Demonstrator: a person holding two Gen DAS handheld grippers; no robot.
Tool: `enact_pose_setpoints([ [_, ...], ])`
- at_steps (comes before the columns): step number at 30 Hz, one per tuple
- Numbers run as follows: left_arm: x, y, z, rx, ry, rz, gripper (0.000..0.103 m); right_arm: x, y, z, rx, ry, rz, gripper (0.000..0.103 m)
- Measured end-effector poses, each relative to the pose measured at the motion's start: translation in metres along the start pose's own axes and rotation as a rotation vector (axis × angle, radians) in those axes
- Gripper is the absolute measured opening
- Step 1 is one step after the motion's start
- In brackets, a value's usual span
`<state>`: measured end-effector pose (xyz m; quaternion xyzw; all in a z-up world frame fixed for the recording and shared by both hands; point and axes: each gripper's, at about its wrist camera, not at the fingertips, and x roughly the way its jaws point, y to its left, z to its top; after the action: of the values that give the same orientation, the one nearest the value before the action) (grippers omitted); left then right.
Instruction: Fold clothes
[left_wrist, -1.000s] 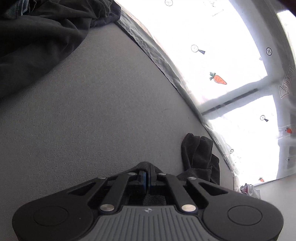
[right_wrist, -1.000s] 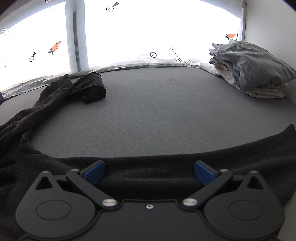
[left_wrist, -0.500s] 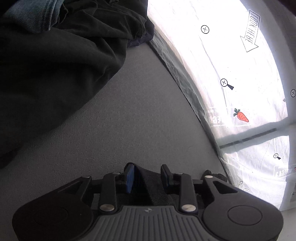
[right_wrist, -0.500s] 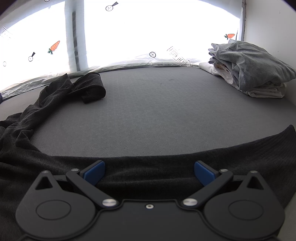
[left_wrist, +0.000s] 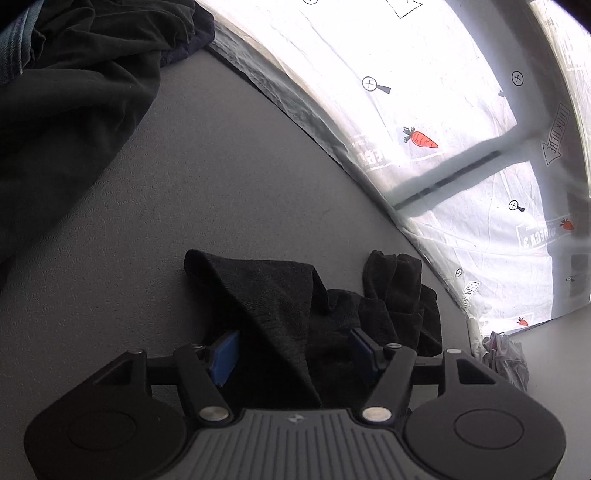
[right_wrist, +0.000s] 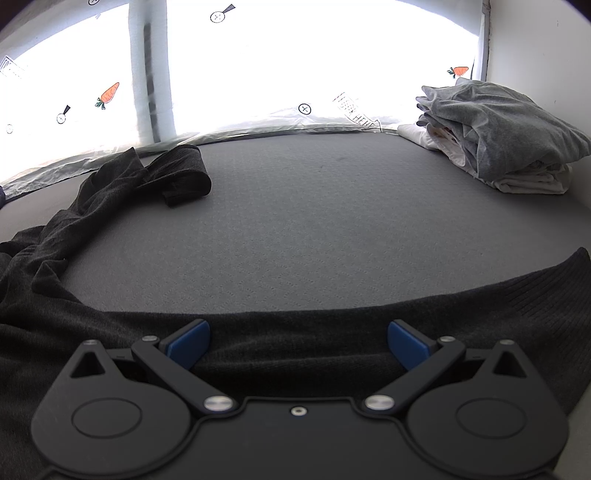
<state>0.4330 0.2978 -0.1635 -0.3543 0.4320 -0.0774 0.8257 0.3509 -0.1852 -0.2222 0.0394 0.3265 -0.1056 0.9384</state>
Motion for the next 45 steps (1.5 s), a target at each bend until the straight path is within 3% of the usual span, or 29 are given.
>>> enact_pose_setpoints([
  [1, 0.004, 0.000, -0.001, -0.001, -0.001, 0.028, 0.062, 0.000, 0.000, 0.000, 0.000, 0.000, 0.000, 0.103],
  [2, 0.006, 0.001, 0.000, 0.000, -0.012, 0.065, 0.049, 0.000, 0.000, 0.000, 0.000, 0.000, 0.000, 0.103],
  [3, 0.009, 0.002, 0.002, 0.003, -0.025, 0.104, 0.024, 0.000, 0.000, 0.000, 0.000, 0.000, 0.000, 0.103],
  [5, 0.012, 0.008, 0.007, -0.010, -0.060, 0.180, 0.007, 0.000, 0.000, 0.000, 0.000, 0.000, 0.000, 0.103],
  [9, 0.013, 0.023, 0.023, -0.017, -0.119, 0.318, 0.006, 0.000, 0.000, 0.000, 0.000, 0.000, 0.000, 0.103],
  [12, 0.010, 0.035, 0.029, -0.043, -0.126, 0.319, 0.007, 0.000, 0.000, 0.000, 0.000, 0.000, 0.000, 0.103],
  [16, 0.004, 0.030, 0.029, -0.035, -0.127, 0.355, 0.014, 0.000, 0.000, 0.000, 0.000, 0.000, 0.000, 0.103],
  [18, -0.001, 0.022, 0.026, -0.010, -0.128, 0.383, 0.033, 0.000, 0.000, 0.000, 0.001, 0.001, 0.001, 0.103],
  [22, -0.018, 0.003, 0.013, 0.061, -0.154, 0.374, 0.046, 0.000, -0.001, 0.000, 0.001, 0.001, 0.002, 0.103],
  [25, -0.034, -0.013, -0.003, 0.120, -0.176, 0.365, 0.062, 0.000, -0.001, 0.000, 0.000, 0.001, 0.003, 0.103],
  [30, -0.036, -0.038, -0.040, 0.198, -0.150, 0.344, 0.084, -0.001, -0.001, 0.000, 0.002, 0.006, 0.006, 0.103],
  [35, -0.016, -0.054, -0.080, 0.220, -0.084, 0.378, 0.089, 0.004, -0.004, 0.010, -0.022, 0.062, 0.037, 0.103],
  [40, 0.003, -0.059, -0.112, 0.197, -0.030, 0.426, 0.090, 0.009, -0.019, 0.028, -0.063, 0.169, 0.161, 0.102],
  [42, 0.009, -0.060, -0.122, 0.206, -0.033, 0.439, 0.098, 0.009, -0.030, 0.032, -0.022, 0.180, 0.207, 0.101],
  [45, 0.016, -0.065, -0.134, 0.256, -0.031, 0.489, 0.101, 0.011, -0.040, 0.038, 0.022, 0.162, 0.226, 0.100],
])
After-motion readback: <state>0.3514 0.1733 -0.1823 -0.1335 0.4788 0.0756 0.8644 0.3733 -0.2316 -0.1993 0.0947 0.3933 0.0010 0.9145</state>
